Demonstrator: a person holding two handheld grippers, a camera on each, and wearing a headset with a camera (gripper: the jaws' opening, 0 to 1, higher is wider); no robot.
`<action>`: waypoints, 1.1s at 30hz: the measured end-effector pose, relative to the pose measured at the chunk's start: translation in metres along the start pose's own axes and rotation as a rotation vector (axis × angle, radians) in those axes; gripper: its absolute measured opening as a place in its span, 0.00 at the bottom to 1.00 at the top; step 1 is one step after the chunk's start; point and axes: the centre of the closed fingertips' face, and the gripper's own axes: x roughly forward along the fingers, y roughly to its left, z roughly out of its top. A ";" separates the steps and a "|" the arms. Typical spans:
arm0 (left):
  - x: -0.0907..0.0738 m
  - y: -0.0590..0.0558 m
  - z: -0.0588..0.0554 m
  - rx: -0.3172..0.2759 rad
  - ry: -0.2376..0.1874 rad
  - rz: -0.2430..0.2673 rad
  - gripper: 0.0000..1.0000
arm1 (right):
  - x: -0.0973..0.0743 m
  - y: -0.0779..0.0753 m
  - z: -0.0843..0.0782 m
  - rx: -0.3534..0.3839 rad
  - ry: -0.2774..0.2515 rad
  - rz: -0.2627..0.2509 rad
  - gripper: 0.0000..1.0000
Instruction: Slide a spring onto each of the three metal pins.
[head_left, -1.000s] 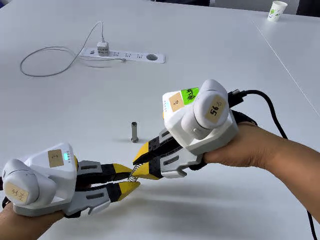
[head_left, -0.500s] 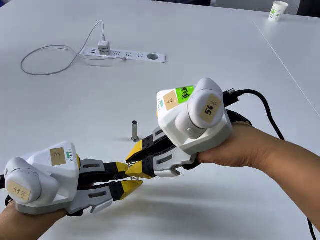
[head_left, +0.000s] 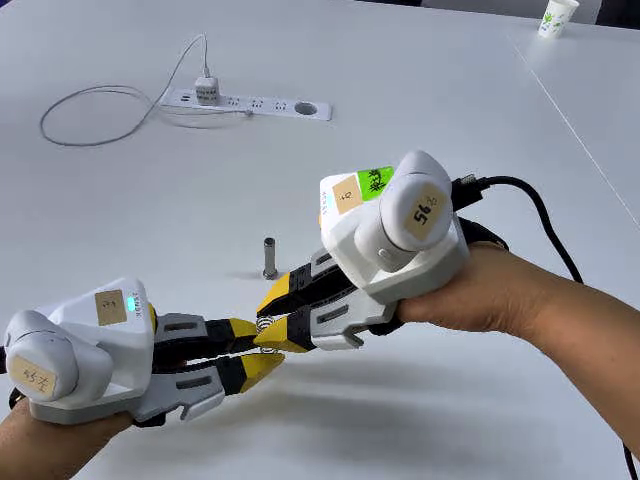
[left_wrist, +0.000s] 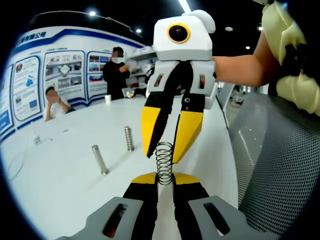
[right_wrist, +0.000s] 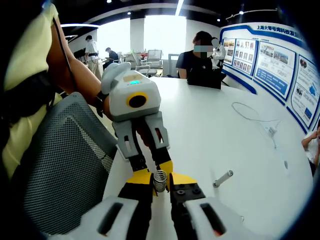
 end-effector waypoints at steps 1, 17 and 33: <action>0.000 0.000 0.000 -0.003 -0.001 0.002 0.10 | 0.000 0.000 -0.001 0.001 0.000 -0.001 0.14; -0.001 0.002 0.001 -0.008 -0.009 0.012 0.11 | 0.000 0.000 0.002 0.001 -0.014 -0.006 0.12; -0.002 0.007 0.000 -0.025 -0.006 0.026 0.18 | -0.003 -0.005 0.002 0.014 -0.019 -0.023 0.12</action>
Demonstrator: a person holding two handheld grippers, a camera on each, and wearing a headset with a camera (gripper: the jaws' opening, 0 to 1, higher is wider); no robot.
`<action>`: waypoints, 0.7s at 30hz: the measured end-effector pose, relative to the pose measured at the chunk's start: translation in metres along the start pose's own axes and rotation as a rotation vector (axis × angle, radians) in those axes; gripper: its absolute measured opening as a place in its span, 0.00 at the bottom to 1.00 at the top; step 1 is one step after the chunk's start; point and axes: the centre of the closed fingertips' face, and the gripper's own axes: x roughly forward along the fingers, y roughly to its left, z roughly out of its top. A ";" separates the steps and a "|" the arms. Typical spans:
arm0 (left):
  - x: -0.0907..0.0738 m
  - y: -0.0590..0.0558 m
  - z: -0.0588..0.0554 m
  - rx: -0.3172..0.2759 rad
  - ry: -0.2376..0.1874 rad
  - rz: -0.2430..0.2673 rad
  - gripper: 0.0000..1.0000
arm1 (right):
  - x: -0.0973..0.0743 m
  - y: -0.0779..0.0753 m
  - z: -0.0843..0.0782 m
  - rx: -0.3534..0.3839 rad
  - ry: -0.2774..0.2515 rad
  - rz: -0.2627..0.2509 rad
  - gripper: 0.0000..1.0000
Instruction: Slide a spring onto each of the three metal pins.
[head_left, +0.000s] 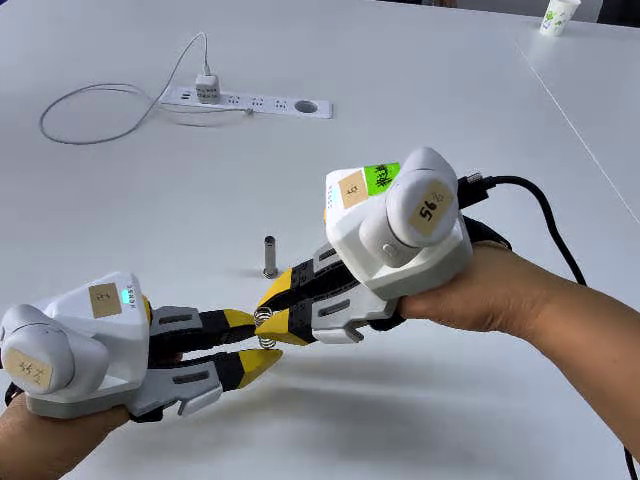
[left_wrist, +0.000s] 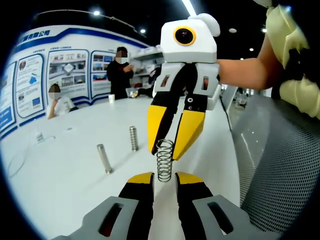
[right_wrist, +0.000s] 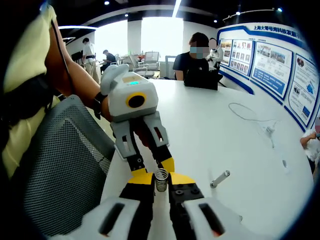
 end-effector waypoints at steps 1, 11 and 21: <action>0.000 0.000 0.000 -0.001 0.002 0.003 0.19 | 0.000 -0.001 0.000 0.001 0.000 -0.002 0.12; -0.003 0.007 -0.002 -0.028 0.009 0.042 0.32 | -0.003 -0.007 0.001 0.008 -0.006 -0.021 0.12; -0.004 0.011 -0.002 -0.043 0.013 0.069 0.41 | -0.007 -0.016 0.001 0.018 -0.013 -0.046 0.12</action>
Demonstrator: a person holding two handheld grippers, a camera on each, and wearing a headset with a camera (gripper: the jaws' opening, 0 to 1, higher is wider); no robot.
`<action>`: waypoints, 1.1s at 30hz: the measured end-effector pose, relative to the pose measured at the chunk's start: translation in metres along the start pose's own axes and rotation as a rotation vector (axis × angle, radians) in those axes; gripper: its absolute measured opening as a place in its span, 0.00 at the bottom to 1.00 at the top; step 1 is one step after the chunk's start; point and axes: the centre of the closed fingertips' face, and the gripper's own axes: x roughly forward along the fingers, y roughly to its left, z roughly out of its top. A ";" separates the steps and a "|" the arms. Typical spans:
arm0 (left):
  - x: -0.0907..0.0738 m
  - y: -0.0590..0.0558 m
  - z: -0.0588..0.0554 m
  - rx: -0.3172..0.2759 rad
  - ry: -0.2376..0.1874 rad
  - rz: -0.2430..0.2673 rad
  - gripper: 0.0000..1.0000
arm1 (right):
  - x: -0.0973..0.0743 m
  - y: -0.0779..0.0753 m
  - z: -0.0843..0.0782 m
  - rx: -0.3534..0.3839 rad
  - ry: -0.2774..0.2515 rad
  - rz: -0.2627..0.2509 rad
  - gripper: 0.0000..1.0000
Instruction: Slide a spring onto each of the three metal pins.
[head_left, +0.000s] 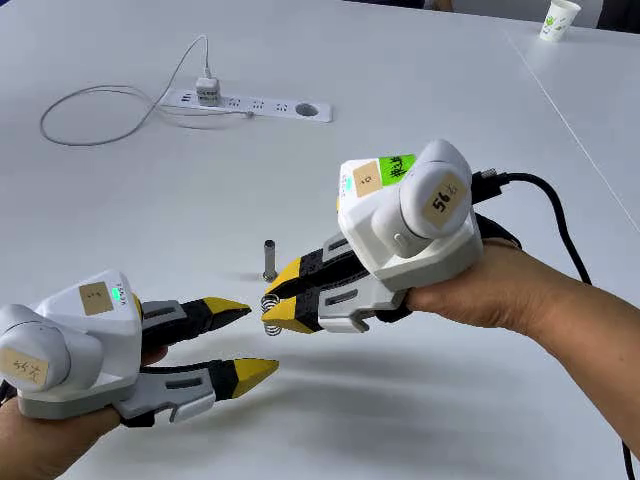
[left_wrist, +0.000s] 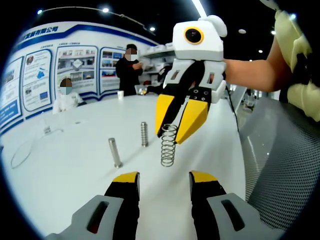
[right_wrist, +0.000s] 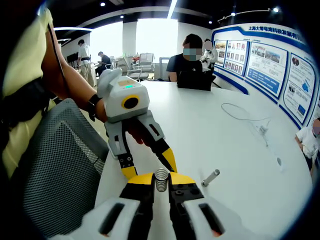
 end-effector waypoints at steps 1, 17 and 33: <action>0.000 0.000 0.000 -0.001 0.000 0.002 0.42 | 0.000 -0.001 0.000 0.001 -0.001 -0.001 0.12; -0.001 0.005 -0.002 -0.014 0.001 0.021 0.46 | -0.006 -0.018 0.006 0.005 -0.023 -0.050 0.12; -0.002 0.007 -0.004 -0.018 0.001 0.026 0.46 | -0.010 -0.043 0.016 0.006 -0.043 -0.104 0.12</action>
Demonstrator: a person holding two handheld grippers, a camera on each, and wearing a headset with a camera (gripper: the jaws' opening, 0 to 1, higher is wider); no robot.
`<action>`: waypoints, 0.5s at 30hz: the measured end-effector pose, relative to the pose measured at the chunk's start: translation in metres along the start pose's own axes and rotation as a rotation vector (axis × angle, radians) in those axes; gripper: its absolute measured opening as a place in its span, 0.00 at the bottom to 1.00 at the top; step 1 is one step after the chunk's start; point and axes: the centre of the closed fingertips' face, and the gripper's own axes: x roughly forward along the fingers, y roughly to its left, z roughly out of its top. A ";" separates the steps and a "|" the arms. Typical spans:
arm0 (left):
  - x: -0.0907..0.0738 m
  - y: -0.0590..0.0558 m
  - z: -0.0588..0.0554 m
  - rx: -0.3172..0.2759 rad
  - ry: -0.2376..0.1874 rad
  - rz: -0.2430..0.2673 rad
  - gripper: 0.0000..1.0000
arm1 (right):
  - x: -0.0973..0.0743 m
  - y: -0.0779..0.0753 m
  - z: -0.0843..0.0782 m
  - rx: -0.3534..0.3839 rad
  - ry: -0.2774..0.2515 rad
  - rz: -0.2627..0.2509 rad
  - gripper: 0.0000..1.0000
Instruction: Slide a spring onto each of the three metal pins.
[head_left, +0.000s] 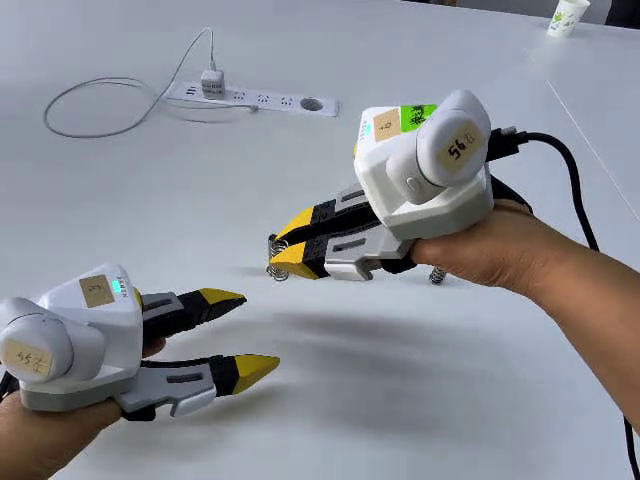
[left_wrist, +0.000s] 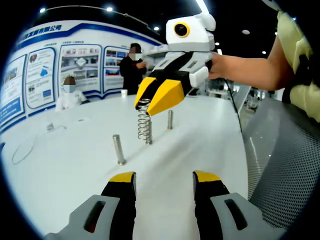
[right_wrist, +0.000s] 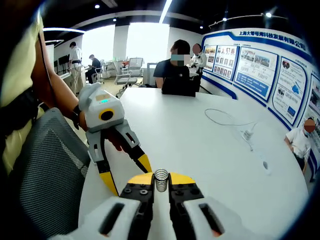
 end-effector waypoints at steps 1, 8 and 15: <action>0.000 0.000 0.000 -0.001 0.000 0.000 0.46 | 0.000 -0.001 0.000 0.001 -0.001 -0.003 0.12; 0.000 0.000 -0.002 -0.003 0.002 0.001 0.46 | 0.001 -0.015 0.003 0.011 -0.016 -0.038 0.12; 0.000 0.000 -0.002 -0.004 0.001 0.000 0.46 | 0.001 -0.026 0.007 0.023 -0.029 -0.066 0.12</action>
